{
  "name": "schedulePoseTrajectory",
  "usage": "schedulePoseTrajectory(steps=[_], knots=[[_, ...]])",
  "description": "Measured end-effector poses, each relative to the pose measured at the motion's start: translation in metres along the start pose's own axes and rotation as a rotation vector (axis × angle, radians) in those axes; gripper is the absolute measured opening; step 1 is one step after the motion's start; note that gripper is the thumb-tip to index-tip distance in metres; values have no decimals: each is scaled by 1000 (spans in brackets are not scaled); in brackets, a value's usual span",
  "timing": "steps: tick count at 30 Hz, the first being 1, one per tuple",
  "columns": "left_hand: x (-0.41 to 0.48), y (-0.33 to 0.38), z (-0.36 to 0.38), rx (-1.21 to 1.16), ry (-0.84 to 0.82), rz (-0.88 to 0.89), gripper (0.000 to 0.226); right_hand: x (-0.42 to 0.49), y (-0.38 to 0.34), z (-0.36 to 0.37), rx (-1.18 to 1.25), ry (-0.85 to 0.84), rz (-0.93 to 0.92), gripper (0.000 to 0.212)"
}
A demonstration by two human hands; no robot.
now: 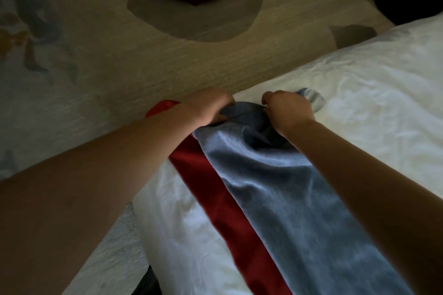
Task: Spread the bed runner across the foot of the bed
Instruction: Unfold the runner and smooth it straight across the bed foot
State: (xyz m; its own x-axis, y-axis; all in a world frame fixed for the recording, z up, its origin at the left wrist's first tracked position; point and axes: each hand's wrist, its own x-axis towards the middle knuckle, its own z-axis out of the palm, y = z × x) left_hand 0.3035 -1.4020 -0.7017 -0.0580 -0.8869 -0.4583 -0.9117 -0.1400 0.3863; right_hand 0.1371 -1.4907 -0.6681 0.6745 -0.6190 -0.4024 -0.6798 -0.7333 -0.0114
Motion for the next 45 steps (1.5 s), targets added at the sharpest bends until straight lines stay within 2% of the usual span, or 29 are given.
schedulePoseTrajectory(steps=[4, 7, 10, 13, 16, 19, 21, 23, 25, 27, 30, 33, 37, 41, 45], knots=[[3, -8, 3, 103, 85, 32, 16, 2, 12, 6, 66, 23, 72, 25], [6, -11, 1, 159, 131, 69, 16, 4, 10, 7, -26, -118, 102, 31], [10, -16, -1, 143, 229, 29, 17, 13, 2, 7, 10, -158, 99, 22], [17, -25, -7, 94, 366, -64, 18, 28, -4, -8, 90, -55, 118, 15], [26, -36, -18, 58, 496, -181, 19, 55, -6, -36, 32, 114, 145, 19], [31, -48, -27, 11, 614, -305, 19, 85, -8, -52, 25, 145, 176, 23], [32, -55, -28, -10, 602, -375, 19, 98, -14, -50, 68, 107, 111, 29], [30, -59, -22, -35, 552, -413, 20, 101, -19, -41, 42, -55, 64, 36], [24, -60, -14, -52, 518, -405, 22, 99, -23, -29, 4, -206, 50, 35], [19, -57, -8, -70, 499, -364, 21, 91, -23, -18, -4, -267, 35, 31], [12, -45, -1, -125, 491, -259, 23, 72, -14, -6, 39, -184, 31, 27], [9, -25, 3, -175, 382, -116, 35, 48, 3, -1, 114, -14, 32, 25], [17, -2, 11, -211, 253, -21, 45, 20, 35, 3, 142, -4, 29, 38], [23, 17, 20, -154, 286, -39, 25, 8, 56, 12, 36, 54, -33, 43], [26, 28, 27, -53, 355, -118, 11, 13, 54, 21, -29, 72, -51, 31]])
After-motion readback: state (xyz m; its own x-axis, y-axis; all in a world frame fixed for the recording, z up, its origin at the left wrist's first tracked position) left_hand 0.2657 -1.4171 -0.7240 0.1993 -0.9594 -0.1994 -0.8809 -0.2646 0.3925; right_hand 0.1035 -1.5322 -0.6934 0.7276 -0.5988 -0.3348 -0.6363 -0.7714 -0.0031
